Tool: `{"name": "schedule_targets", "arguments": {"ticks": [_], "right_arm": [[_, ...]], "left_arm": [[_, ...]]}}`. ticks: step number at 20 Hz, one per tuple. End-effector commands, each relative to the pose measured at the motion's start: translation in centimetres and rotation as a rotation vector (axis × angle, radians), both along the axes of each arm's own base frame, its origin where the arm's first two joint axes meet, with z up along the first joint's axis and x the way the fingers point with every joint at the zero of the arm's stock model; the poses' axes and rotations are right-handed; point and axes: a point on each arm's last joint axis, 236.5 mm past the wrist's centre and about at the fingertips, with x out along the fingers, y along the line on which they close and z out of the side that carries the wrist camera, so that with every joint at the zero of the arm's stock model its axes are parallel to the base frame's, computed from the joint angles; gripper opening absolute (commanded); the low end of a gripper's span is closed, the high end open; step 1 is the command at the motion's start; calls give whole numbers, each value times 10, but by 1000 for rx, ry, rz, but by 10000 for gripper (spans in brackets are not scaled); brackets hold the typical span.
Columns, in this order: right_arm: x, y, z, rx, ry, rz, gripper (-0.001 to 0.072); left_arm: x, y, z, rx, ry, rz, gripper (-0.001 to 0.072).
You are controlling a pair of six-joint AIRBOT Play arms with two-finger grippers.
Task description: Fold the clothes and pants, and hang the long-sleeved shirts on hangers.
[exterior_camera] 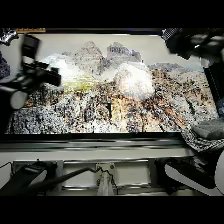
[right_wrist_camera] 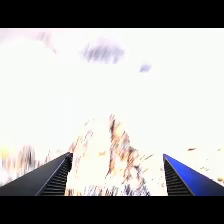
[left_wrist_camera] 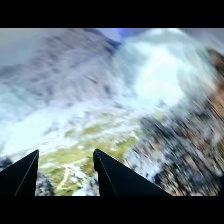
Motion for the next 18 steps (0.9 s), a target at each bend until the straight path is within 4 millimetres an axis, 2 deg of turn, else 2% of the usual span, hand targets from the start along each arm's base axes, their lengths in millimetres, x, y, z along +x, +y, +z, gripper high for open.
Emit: {"name": "schedule_targets", "arguments": {"ticks": [1, 3, 18], "right_arm": [[-7, 35, -46, -51, 54, 112, 630], [-7, 36, -48, -50, 57, 112, 630], [-5, 35, -46, -49, 45, 109, 630]], "left_arm": [[-8, 45, 37, -86, -77, 133, 345], [-10, 50, 42, -88, -90, 144, 345], [-9, 50, 40, -87, -86, 144, 345]]}}
